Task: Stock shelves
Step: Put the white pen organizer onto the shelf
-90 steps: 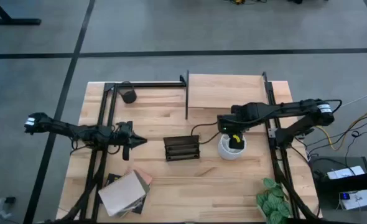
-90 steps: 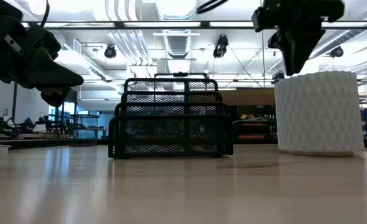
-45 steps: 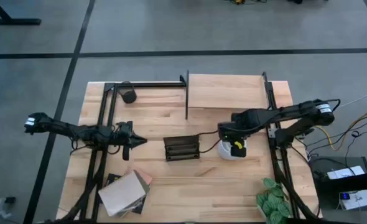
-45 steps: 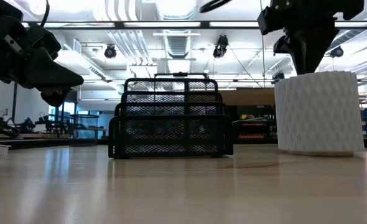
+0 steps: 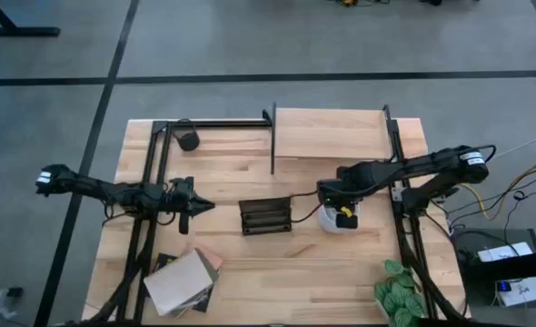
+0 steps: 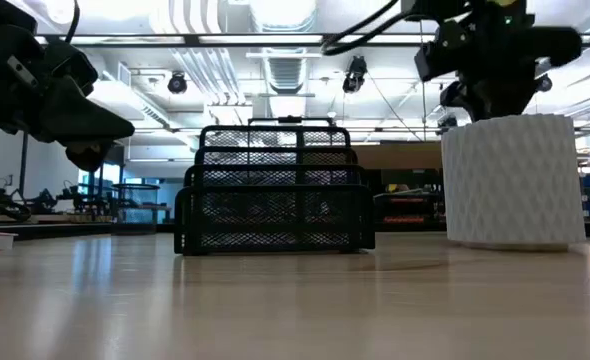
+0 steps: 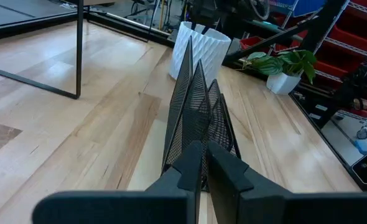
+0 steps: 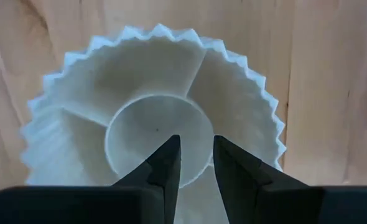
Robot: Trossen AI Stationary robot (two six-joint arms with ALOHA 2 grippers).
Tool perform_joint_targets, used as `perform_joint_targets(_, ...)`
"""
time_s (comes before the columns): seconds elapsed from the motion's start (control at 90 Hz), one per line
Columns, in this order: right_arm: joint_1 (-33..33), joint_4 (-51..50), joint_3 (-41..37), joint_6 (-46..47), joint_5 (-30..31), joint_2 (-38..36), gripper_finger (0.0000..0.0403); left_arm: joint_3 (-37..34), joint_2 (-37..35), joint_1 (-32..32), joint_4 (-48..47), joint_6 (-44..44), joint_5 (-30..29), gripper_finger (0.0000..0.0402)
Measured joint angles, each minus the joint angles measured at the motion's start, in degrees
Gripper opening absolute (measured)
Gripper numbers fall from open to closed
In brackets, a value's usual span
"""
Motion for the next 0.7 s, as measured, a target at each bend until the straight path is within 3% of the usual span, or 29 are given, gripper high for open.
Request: perform_joint_targets(0.7, -1.09, 3.73, -2.10, -0.68, -0.02, 1.93, 0.0034, -0.01, 0.00, 0.00, -0.02, 0.01, 0.01, 0.0006)
